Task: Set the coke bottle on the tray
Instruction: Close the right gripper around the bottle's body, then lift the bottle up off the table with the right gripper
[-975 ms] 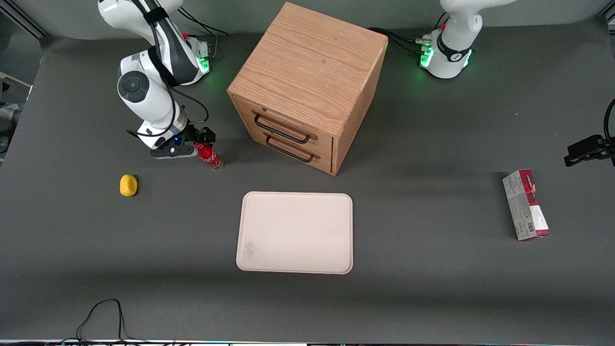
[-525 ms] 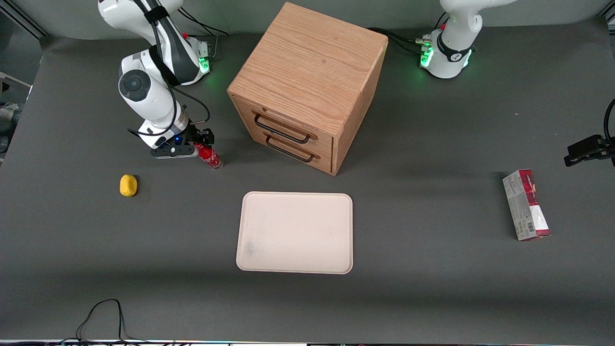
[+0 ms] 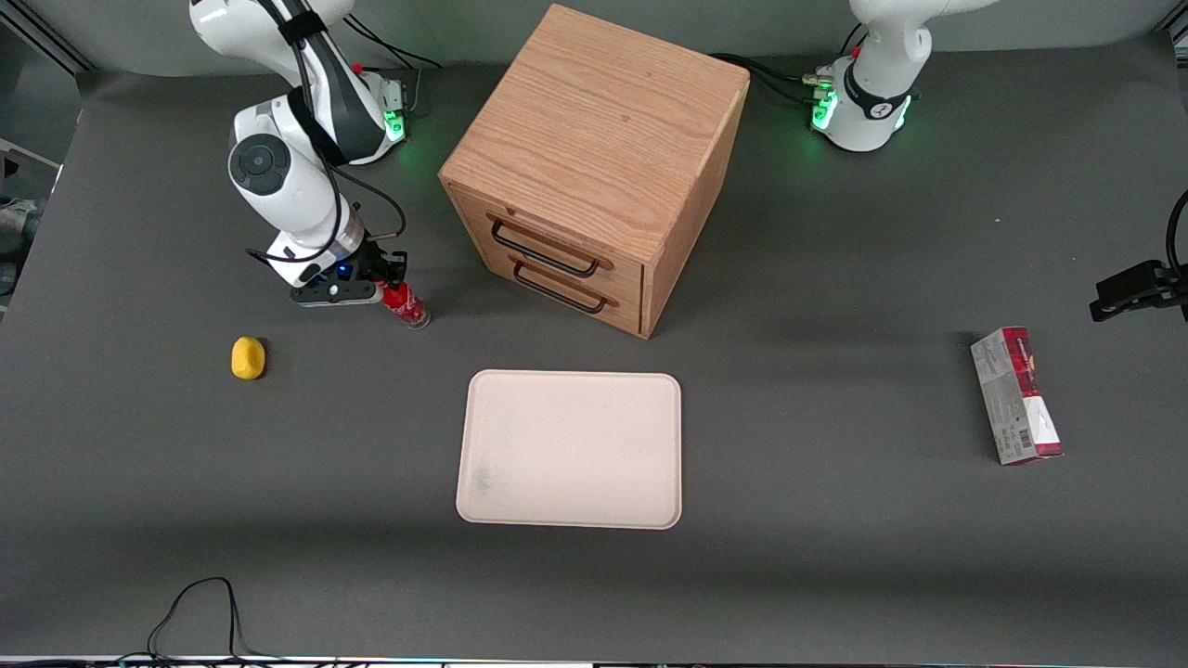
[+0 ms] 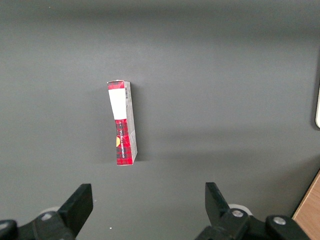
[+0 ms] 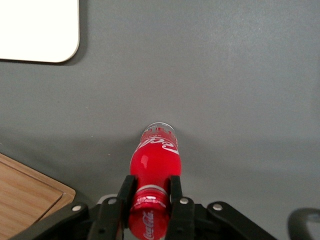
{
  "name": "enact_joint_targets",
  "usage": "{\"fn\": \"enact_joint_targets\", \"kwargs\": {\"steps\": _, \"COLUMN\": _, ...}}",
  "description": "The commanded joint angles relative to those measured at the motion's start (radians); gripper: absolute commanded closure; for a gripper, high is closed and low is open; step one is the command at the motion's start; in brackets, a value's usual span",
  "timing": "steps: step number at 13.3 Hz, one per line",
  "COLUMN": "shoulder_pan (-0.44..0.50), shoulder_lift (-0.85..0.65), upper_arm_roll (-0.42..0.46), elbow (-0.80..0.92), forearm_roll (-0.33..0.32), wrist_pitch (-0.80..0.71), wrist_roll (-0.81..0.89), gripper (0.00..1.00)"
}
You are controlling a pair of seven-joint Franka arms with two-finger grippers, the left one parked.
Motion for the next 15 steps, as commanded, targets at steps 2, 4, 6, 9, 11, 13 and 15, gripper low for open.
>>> {"fn": "enact_joint_targets", "kwargs": {"steps": 2, "shoulder_pan": 0.015, "shoulder_lift": -0.053, "upper_arm_roll": -0.006, "elbow": 0.18, "forearm_roll": -0.001, "wrist_pitch": -0.26, "wrist_roll": 0.031, "gripper": 1.0}}
{"fn": "enact_joint_targets", "kwargs": {"steps": 4, "shoulder_pan": 0.013, "shoulder_lift": -0.067, "upper_arm_roll": -0.009, "elbow": 0.33, "forearm_roll": -0.006, "wrist_pitch": -0.444, "wrist_roll": 0.031, "gripper": 1.0}}
{"fn": "enact_joint_targets", "kwargs": {"steps": 6, "shoulder_pan": 0.013, "shoulder_lift": -0.072, "upper_arm_roll": -0.01, "elbow": 0.499, "forearm_roll": -0.012, "wrist_pitch": -0.628, "wrist_roll": 0.03, "gripper": 1.0}}
{"fn": "enact_joint_targets", "kwargs": {"steps": 9, "shoulder_pan": 0.01, "shoulder_lift": -0.075, "upper_arm_roll": -0.013, "elbow": 0.679, "forearm_roll": -0.012, "wrist_pitch": -0.831, "wrist_roll": 0.033, "gripper": 1.0}}
{"fn": "enact_joint_targets", "kwargs": {"steps": 11, "shoulder_pan": 0.009, "shoulder_lift": -0.067, "upper_arm_roll": -0.013, "elbow": 0.754, "forearm_roll": -0.012, "wrist_pitch": -0.891, "wrist_roll": 0.033, "gripper": 1.0}}
{"fn": "enact_joint_targets", "kwargs": {"steps": 13, "shoulder_pan": 0.006, "shoulder_lift": -0.026, "upper_arm_roll": -0.012, "elbow": 0.812, "forearm_roll": -0.01, "wrist_pitch": -0.891, "wrist_roll": 0.024, "gripper": 1.0}}
{"fn": "enact_joint_targets", "kwargs": {"steps": 15, "shoulder_pan": 0.003, "shoulder_lift": 0.133, "upper_arm_roll": -0.013, "elbow": 1.014, "forearm_roll": 0.001, "wrist_pitch": -0.896, "wrist_roll": 0.022, "gripper": 1.0}}
